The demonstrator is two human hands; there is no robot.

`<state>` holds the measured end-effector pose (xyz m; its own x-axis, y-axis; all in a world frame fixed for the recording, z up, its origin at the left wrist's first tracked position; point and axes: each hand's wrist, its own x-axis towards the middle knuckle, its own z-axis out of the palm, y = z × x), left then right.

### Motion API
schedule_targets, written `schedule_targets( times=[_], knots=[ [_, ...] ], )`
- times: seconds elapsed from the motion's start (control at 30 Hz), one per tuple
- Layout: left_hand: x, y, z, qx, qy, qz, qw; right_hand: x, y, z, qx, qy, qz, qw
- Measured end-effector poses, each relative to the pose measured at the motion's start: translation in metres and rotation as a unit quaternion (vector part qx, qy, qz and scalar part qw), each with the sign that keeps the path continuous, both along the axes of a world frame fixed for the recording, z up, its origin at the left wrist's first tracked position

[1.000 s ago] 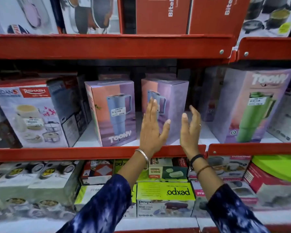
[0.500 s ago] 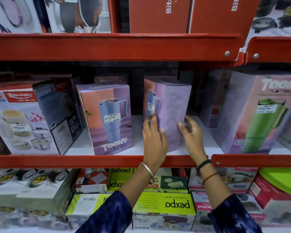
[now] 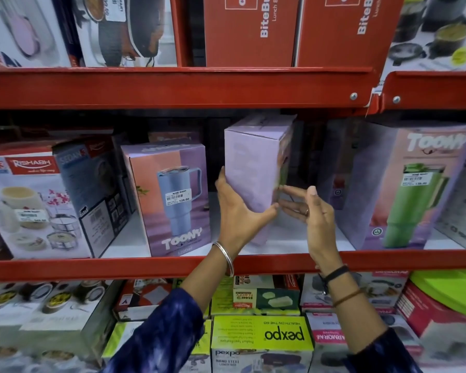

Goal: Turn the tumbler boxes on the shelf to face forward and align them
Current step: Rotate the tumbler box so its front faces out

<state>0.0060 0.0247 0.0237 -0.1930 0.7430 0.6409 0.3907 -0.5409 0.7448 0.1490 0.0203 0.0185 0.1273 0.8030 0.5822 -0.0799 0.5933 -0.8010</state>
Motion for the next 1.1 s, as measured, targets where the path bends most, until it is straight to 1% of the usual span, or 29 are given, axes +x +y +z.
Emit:
schedule_targets(
  times=[0.1,0.17,0.23,0.3,0.4,0.47,0.53,0.67,0.77,0.9,1.0,1.1],
  knots=[
    [-0.005,0.000,0.005,-0.005,-0.006,-0.034,0.999,0.006,0.013,0.005,0.012,0.003,-0.047,0.999],
    [-0.007,0.002,0.006,-0.006,-0.003,-0.043,0.999,0.012,0.028,0.006,-0.030,-0.010,-0.069,0.997],
    [-0.008,0.002,0.007,-0.005,0.002,-0.044,0.999,0.018,0.043,0.006,-0.096,-0.019,-0.053,0.994],
    [-0.010,0.002,0.006,-0.012,0.008,-0.052,0.999,0.022,0.050,0.003,-0.131,-0.020,-0.024,0.991],
    [-0.015,0.001,0.003,-0.015,0.021,-0.065,0.998,0.021,0.045,0.004,-0.093,-0.038,-0.005,0.995],
    [-0.018,0.001,0.001,-0.019,0.025,-0.073,0.997,0.021,0.040,0.006,-0.061,-0.033,-0.012,0.998],
    [-0.021,0.002,-0.001,-0.028,0.017,-0.076,0.997,0.021,0.038,0.005,-0.049,-0.042,-0.026,0.998],
    [-0.025,0.006,-0.006,-0.060,0.010,-0.068,0.996,0.016,0.033,-0.005,-0.070,-0.063,-0.068,0.993],
    [-0.026,0.004,-0.008,-0.076,0.016,-0.066,0.995,0.014,0.035,-0.009,-0.060,-0.068,-0.085,0.992],
    [-0.027,0.004,-0.010,-0.095,0.028,-0.039,0.994,0.011,0.038,-0.016,-0.061,-0.061,-0.069,0.994],
    [-0.028,0.007,-0.014,-0.103,0.044,-0.037,0.993,0.009,0.042,-0.023,-0.060,-0.061,-0.065,0.994],
    [-0.028,0.008,-0.012,-0.121,0.043,-0.033,0.991,0.008,0.045,-0.022,-0.067,-0.067,-0.070,0.993]
  ],
)
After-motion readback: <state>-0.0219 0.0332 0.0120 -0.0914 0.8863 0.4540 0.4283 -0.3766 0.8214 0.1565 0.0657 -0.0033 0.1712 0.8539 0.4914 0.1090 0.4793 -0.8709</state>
